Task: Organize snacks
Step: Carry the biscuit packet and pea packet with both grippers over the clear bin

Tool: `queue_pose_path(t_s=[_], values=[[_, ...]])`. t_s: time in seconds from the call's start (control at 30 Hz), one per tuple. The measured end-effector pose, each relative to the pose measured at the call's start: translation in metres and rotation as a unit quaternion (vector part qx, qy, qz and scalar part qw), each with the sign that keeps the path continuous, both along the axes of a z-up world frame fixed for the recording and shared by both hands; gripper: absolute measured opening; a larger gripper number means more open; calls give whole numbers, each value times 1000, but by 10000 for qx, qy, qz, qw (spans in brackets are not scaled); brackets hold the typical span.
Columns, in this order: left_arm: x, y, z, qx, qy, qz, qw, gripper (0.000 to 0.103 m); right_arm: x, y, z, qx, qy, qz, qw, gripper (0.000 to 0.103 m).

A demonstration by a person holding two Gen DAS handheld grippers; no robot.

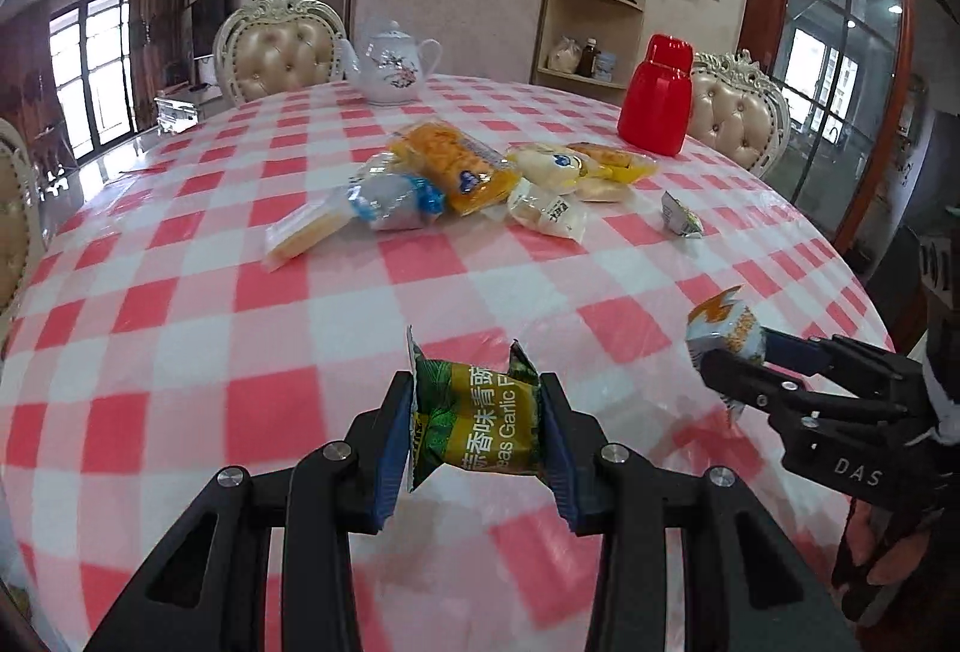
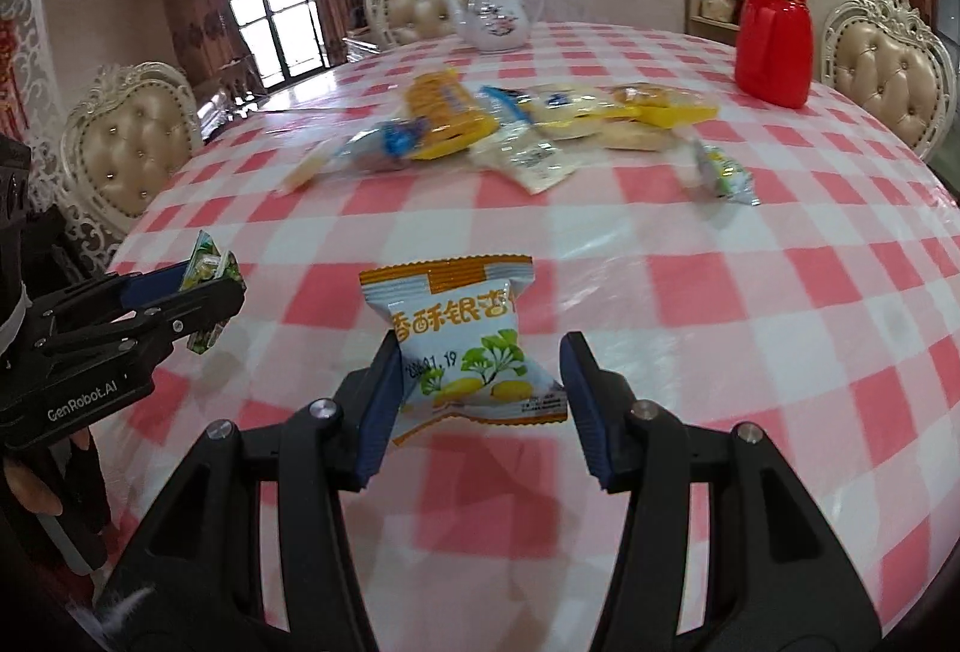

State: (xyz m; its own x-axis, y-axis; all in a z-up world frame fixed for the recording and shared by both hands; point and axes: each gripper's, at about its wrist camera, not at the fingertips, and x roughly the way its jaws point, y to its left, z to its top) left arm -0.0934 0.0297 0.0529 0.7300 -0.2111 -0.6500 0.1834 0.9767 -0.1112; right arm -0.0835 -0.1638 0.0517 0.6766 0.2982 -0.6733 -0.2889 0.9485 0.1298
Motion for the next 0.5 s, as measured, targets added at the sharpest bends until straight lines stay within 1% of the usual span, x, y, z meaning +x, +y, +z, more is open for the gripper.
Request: queue_pose_path(t_s=[0.2,0.37,0.5], values=[[-33,34,1,63,-81,221,9997,41,-26,41,1,42,-32,371,9993,56],[-61,72,1,112,-108,560,9983,41,-41,78,6,18,-89,722,9973,56],[-87,105,10,211,-266,889,9955,41,-52,116,12,-3,-177,1103,9937,56]])
